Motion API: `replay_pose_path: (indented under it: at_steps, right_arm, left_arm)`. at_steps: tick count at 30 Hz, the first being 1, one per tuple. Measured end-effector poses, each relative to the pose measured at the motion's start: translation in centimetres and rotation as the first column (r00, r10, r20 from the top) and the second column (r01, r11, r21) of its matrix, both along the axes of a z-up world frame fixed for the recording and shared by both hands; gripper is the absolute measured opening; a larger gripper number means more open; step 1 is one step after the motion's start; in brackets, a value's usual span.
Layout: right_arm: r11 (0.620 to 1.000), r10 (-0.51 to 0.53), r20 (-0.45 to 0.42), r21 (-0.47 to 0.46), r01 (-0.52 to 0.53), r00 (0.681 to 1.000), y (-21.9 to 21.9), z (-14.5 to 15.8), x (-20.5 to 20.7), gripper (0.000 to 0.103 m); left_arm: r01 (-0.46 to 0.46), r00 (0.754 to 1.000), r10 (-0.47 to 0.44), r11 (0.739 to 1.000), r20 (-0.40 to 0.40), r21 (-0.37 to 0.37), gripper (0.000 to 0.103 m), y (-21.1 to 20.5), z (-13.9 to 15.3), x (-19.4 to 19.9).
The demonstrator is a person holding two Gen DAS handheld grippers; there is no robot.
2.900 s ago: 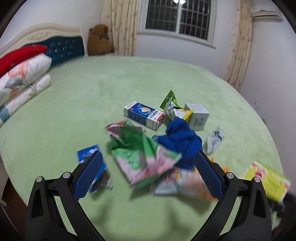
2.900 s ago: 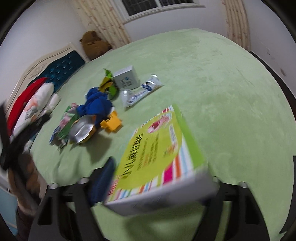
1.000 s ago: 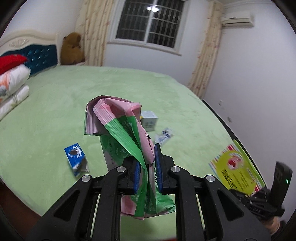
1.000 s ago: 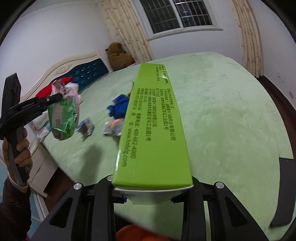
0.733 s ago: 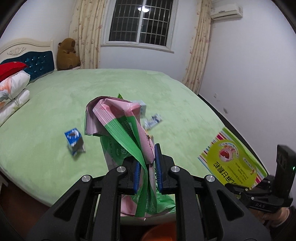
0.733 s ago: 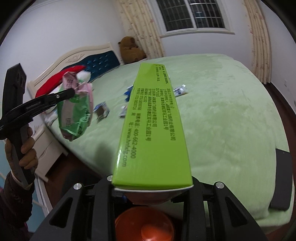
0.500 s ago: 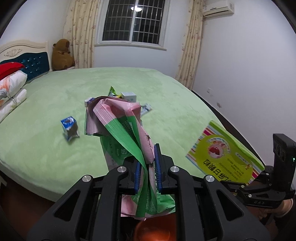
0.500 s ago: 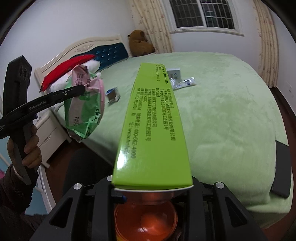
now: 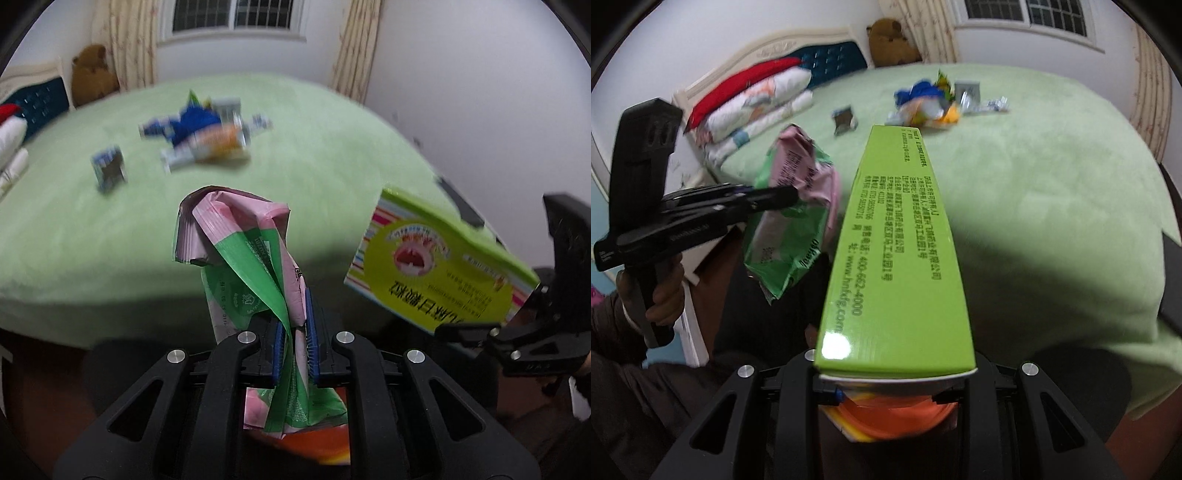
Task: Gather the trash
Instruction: 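Carry the box and wrapper off the bed down toward the orange bucket, then open both tools to drop the box and wrapper into the orange bucket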
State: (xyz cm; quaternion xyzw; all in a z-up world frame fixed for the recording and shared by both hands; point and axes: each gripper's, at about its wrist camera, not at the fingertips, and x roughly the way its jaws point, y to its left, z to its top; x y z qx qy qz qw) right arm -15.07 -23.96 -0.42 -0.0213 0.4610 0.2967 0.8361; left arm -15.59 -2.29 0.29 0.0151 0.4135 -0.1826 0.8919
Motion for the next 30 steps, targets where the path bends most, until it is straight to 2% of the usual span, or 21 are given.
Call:
replay_pose_path:
  at_steps: [6, 8, 12, 16, 22, 30]
  right_arm:
    - [0.999, 0.024, -0.094, -0.043, -0.028, 0.995, 0.5, -2.8, -0.4, 0.030]
    - [0.997, 0.034, -0.120, -0.064, -0.042, 0.992, 0.4, -3.6, -0.6, 0.030]
    - [0.993, 0.046, -0.178, -0.096, -0.064, 0.983, 0.7, -5.4, -0.6, 0.031]
    - [0.988, 0.044, -0.248, -0.135, -0.080, 0.968, 1.3, -7.7, 0.3, 0.031]
    - [0.975, 0.034, -0.326, -0.198, -0.104, 0.945, 2.7, -11.0, 2.2, 0.031]
    - [0.966, 0.037, -0.407, -0.218, -0.136, 0.913, 4.2, -13.9, 3.7, 0.031]
  left_arm:
    - [0.034, 0.992, -0.033, 0.999, -0.123, 0.005, 0.009, -0.5, -4.1, 0.4]
    - [0.041, 0.984, -0.040, 0.999, -0.176, 0.001, 0.008, -0.6, -5.4, 0.7]
    - [0.067, 0.971, -0.061, 0.998, -0.232, 0.019, 0.008, -1.4, -7.4, 0.5]
    - [0.094, 0.947, -0.078, 0.995, -0.311, 0.037, 0.008, -2.3, -10.0, 0.8]
    - [0.134, 0.921, -0.098, 0.988, -0.377, 0.070, 0.008, -3.8, -12.7, 1.9]
    - [0.157, 0.883, -0.103, 0.984, -0.457, 0.080, 0.008, -4.8, -15.6, 3.9]
